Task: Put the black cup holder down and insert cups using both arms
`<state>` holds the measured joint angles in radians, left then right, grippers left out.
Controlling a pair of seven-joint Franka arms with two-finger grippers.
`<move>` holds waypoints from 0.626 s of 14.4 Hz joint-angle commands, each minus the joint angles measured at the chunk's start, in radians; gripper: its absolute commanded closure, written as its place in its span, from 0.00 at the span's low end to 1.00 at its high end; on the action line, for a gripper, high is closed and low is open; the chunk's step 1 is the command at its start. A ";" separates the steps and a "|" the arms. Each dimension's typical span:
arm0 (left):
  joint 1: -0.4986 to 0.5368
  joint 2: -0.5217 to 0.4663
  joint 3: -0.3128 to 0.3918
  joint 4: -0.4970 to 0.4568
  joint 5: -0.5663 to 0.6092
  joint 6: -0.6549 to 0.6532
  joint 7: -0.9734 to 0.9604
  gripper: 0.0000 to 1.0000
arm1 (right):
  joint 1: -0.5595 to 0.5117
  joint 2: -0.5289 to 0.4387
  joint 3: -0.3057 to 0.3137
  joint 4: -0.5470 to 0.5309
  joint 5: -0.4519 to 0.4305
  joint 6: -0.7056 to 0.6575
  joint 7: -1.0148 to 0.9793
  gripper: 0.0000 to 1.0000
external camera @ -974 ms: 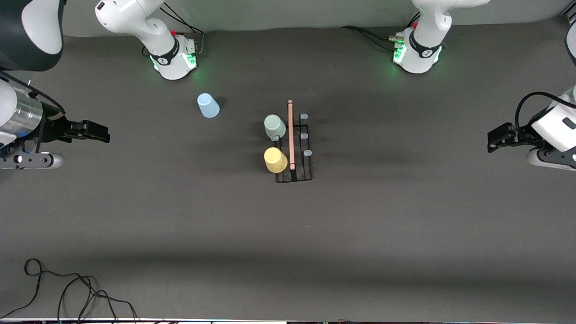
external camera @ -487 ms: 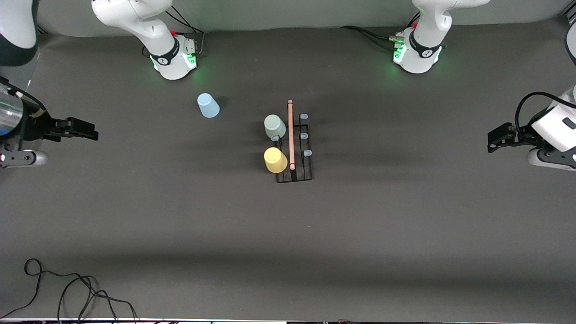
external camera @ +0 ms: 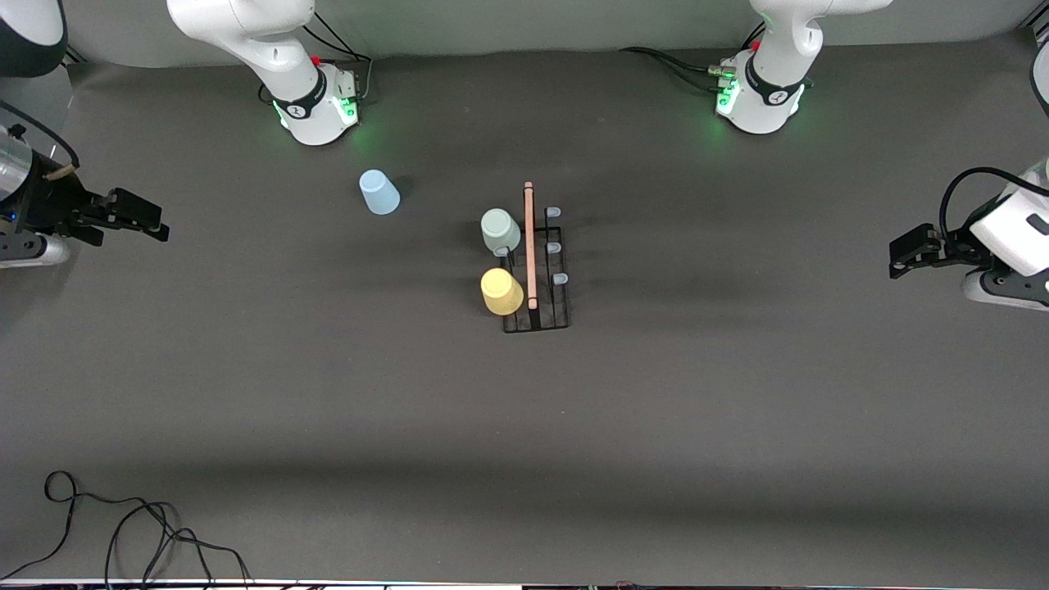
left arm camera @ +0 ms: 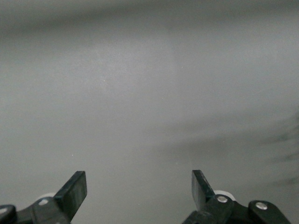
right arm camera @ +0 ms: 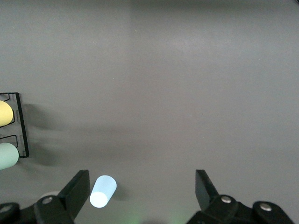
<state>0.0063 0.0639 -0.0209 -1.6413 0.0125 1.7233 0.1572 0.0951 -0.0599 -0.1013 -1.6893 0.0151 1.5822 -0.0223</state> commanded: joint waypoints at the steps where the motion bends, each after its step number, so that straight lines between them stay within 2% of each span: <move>1: -0.002 -0.004 0.002 -0.002 0.014 0.007 -0.015 0.00 | -0.048 0.005 0.049 0.031 -0.023 0.022 -0.005 0.00; 9: 0.001 0.010 0.004 -0.002 0.014 0.030 -0.015 0.00 | -0.080 0.020 0.074 0.065 -0.018 0.005 0.031 0.00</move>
<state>0.0091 0.0683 -0.0165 -1.6416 0.0131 1.7391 0.1571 0.0383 -0.0571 -0.0503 -1.6589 0.0140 1.5953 -0.0141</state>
